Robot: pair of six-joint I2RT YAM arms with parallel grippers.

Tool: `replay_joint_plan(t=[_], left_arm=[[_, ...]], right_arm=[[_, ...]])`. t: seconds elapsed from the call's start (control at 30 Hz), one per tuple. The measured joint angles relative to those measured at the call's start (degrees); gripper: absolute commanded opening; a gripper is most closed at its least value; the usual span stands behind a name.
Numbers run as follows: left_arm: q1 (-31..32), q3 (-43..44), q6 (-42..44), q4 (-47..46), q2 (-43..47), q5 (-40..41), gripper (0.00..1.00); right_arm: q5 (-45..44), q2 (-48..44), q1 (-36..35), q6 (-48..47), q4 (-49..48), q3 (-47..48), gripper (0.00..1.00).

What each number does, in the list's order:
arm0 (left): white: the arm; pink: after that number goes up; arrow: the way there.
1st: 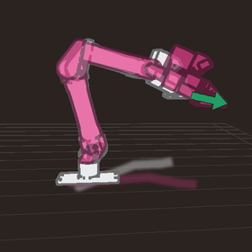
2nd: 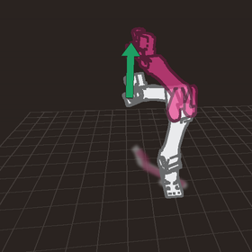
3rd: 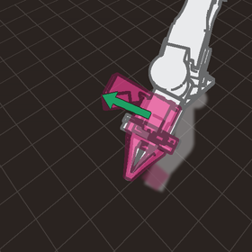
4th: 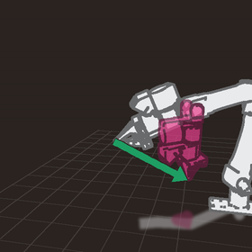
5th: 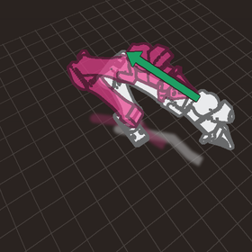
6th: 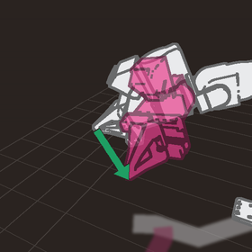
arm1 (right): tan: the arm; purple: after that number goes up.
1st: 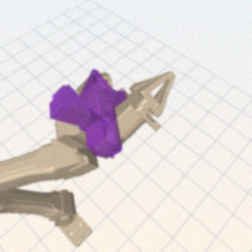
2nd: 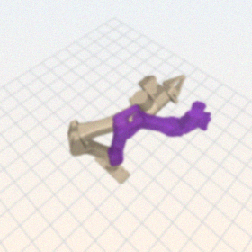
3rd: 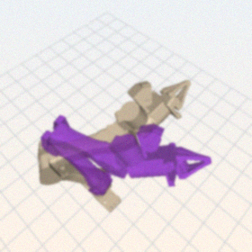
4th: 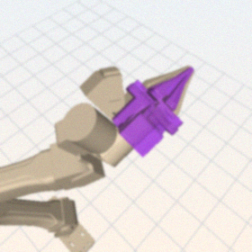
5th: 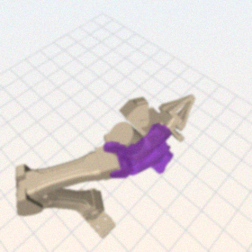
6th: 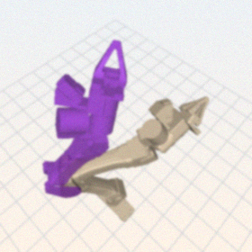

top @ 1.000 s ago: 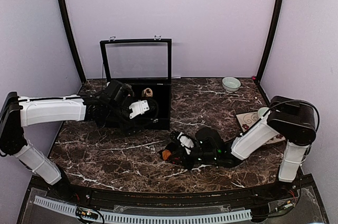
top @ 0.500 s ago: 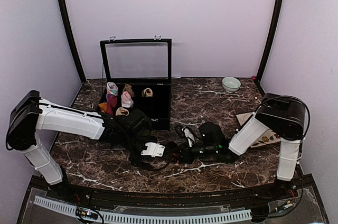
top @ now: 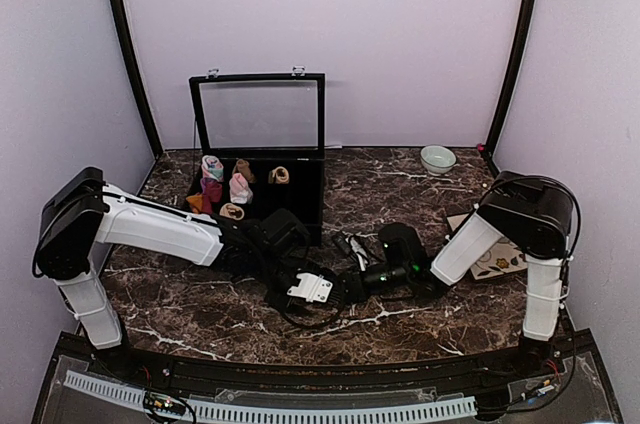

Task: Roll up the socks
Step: Roll the sock at the center of the board.

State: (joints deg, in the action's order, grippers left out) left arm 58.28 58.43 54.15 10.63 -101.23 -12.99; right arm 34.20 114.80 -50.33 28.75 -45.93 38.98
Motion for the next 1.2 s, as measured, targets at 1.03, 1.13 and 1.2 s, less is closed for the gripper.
replay_joint_plan(t=[1.03, 1.13, 1.2], left_arm=[[-1.9, 1.9, 3.7, -9.3, -6.8, 3.0, 0.12], [-2.1, 2.0, 4.1, -9.3, -7.0, 2.5, 0.12], [-2.2, 2.3, 5.5, -8.7, -7.0, 0.3, 0.13]], right_arm=[[0.7, -5.6, 2.2, -1.9, 9.3, -0.5, 0.67], [1.6, -7.3, 2.1, -3.5, 11.3, -0.7, 0.99], [1.8, -9.0, 2.1, -4.5, 12.1, -1.3, 0.99]])
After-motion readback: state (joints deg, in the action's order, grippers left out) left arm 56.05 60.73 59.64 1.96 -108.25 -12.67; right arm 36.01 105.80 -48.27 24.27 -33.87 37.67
